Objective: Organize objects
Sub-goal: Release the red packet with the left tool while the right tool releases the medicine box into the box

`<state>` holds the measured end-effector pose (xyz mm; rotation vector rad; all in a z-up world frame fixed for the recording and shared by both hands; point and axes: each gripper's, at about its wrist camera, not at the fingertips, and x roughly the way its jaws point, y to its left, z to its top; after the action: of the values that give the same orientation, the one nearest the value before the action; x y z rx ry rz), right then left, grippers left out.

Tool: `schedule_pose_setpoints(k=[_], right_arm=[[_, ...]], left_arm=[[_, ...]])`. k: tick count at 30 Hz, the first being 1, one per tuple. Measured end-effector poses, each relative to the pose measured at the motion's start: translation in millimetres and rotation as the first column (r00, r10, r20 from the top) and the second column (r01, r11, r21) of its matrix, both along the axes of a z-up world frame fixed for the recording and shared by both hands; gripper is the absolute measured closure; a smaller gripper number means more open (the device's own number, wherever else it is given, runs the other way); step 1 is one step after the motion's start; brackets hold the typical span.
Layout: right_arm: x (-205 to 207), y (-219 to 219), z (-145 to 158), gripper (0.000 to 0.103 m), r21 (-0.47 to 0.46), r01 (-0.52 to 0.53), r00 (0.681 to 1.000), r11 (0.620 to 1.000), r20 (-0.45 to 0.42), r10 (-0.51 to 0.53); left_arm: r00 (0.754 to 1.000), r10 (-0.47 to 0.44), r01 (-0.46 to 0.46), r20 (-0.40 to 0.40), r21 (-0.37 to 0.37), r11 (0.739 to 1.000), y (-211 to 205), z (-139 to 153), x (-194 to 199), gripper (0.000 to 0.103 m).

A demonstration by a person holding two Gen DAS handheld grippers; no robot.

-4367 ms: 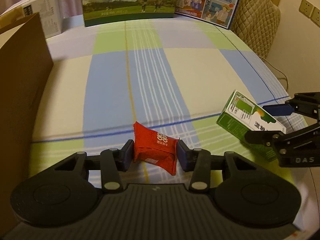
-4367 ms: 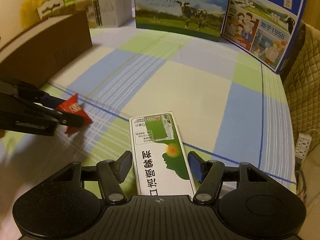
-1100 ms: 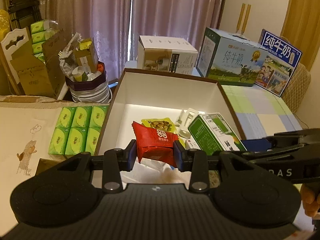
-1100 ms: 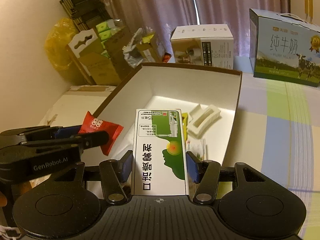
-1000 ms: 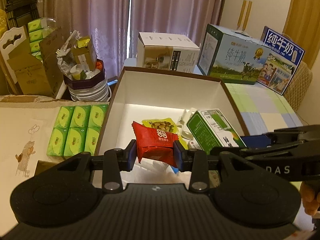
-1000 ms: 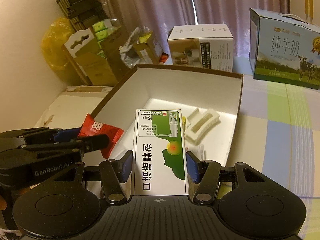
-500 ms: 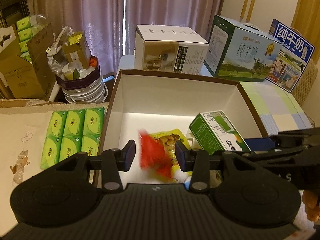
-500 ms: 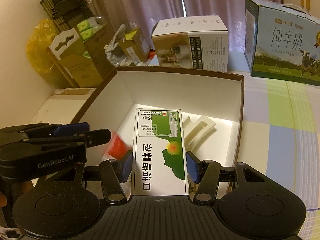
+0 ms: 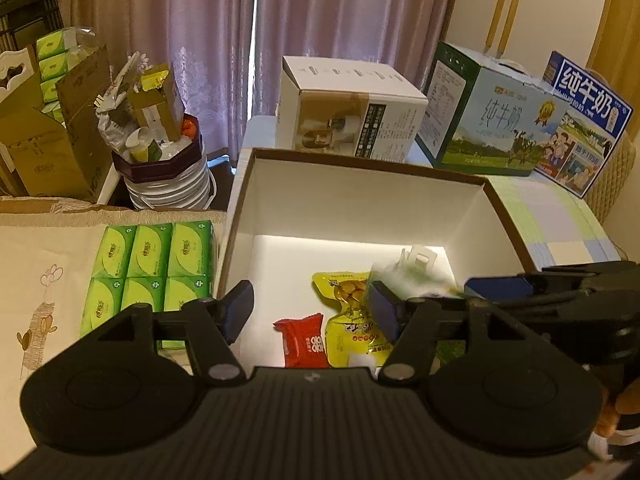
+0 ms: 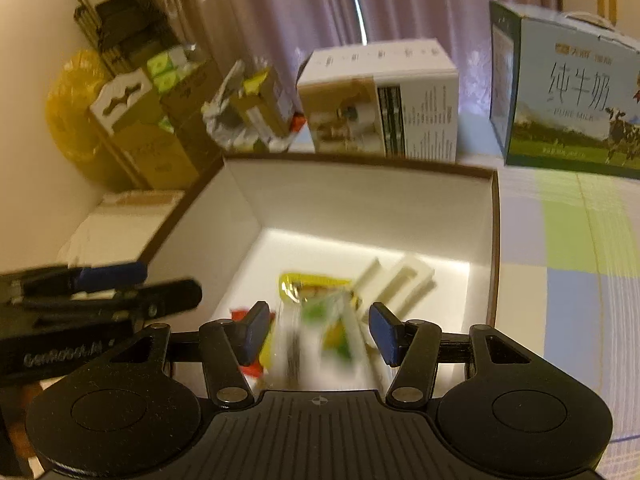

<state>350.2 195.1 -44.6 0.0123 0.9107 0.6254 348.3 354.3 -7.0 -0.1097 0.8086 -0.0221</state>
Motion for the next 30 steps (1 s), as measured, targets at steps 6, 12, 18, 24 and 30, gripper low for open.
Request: schedule_pose_setpoints(k=[6,12,18,24,30], right_arm=[[-3,-5,6,0.05,-0.021,0.018,1.0,1.0,0.003,-0.018],[-22,-18,13,0.049,-0.038,0.02,1.0,0.999,0.013,-0.02],[-51,-31,27,0.045,-0.035,0.019,0.999,0.999,0.05,-0.017],[-84,-50,40,0.039,-0.03,0.009,0.997,1.0,0.077,-0.006],[-117,-75,47,0.036,-0.036,0.003,0.996,0.999,0.087,0.0]], left_arm=[[1.0,0.003,-0.003,0.019,-0.016,1.0,6,7,-5,0.033],[1.0,0.002,-0.001,0.026,-0.04,0.999,8,10,-14,0.026],[1.0,0.001,0.001,0.031,-0.06,0.998,7,13,-32,0.02],[0.999,0.007,-0.004,0.044,-0.074,0.997,1,21,-58,0.015],[0.998,0.005,-0.002,0.058,-0.06,0.998,-14,27,-91,0.009]])
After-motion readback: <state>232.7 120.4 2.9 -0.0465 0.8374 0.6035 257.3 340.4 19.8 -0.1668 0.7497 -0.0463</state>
